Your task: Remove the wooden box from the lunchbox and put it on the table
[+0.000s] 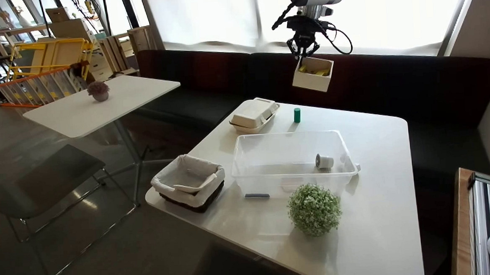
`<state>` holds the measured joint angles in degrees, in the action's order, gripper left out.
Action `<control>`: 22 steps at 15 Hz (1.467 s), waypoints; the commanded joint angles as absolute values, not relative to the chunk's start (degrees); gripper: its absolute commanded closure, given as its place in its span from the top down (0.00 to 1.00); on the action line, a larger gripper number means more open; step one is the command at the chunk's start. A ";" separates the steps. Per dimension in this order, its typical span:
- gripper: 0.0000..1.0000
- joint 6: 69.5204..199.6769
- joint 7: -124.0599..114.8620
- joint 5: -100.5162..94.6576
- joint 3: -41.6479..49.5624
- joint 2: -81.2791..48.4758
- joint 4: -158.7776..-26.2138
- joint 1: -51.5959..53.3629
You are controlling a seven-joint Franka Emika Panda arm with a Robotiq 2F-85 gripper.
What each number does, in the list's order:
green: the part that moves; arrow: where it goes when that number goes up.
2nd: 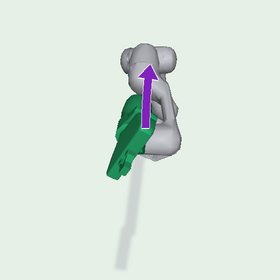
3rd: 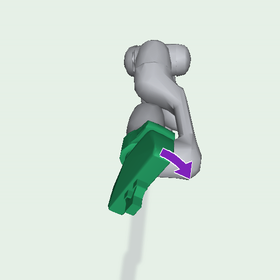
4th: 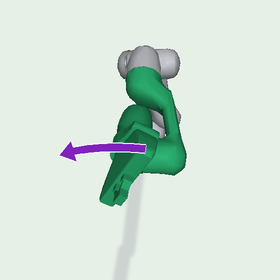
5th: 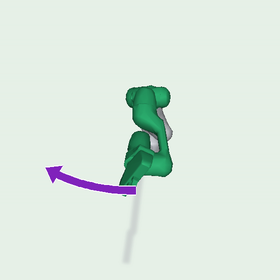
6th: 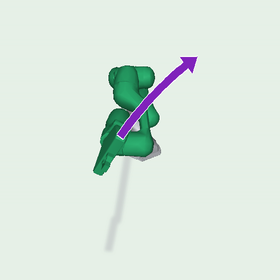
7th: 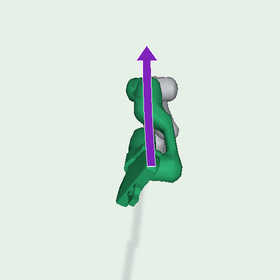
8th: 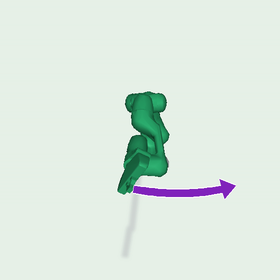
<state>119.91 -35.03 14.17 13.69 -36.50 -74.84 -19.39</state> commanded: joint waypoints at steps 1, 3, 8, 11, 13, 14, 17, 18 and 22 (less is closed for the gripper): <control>0.07 119.91 -35.15 14.21 13.63 -36.49 -74.71 -19.39; 0.02 120.22 -35.82 14.84 13.76 -39.39 -71.38 -20.08; 0.02 122.90 -37.69 15.15 14.21 -45.63 -65.40 -22.09; 0.02 123.45 -39.85 15.70 13.91 -49.49 -61.58 -23.76; 0.02 123.68 -41.48 16.12 13.61 -52.10 -59.13 -24.90; 0.02 123.70 -42.57 16.27 13.55 -53.31 -58.03 -25.36; 0.02 123.86 -45.18 16.14 13.51 -56.84 -54.92 -26.51; 0.02 124.14 -46.18 15.85 13.65 -58.07 -53.88 -26.72; 0.02 123.34 -50.20 15.25 13.76 -62.03 -50.44 -27.89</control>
